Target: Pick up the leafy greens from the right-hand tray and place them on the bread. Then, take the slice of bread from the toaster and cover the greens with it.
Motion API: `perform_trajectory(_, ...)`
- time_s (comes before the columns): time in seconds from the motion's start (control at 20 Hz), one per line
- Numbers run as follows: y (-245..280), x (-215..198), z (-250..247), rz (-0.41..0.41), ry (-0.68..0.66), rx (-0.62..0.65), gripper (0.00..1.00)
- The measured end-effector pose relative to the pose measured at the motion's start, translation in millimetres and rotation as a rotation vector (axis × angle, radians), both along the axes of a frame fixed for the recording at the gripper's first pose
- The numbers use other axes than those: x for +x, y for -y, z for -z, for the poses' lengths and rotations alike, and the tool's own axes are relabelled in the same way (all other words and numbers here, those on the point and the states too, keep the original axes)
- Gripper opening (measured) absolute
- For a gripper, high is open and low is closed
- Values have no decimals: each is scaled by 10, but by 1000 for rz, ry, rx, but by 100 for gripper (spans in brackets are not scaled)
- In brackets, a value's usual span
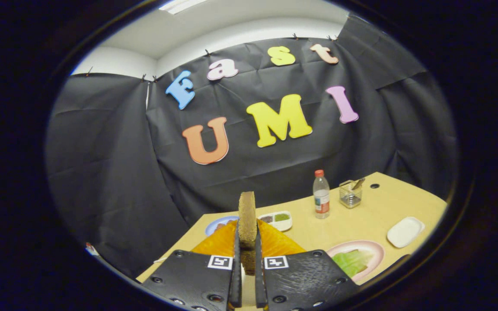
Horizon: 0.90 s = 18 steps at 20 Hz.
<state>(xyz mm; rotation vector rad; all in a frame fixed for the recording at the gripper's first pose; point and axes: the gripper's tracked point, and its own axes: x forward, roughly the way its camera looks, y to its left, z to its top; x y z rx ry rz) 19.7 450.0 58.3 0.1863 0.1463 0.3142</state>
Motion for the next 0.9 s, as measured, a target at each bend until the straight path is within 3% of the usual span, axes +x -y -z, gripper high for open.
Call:
perform_trajectory(0.2,603,91,199,86,21,-15,12)
perform_trajectory(0.45,1110,256,719,131,-81,-16,12)
perform_trajectory(0.7,1363,362,1192,168,-147,-41,12)
perform_trajectory(0.9,1254,331,1314,133,-164,-29,12)
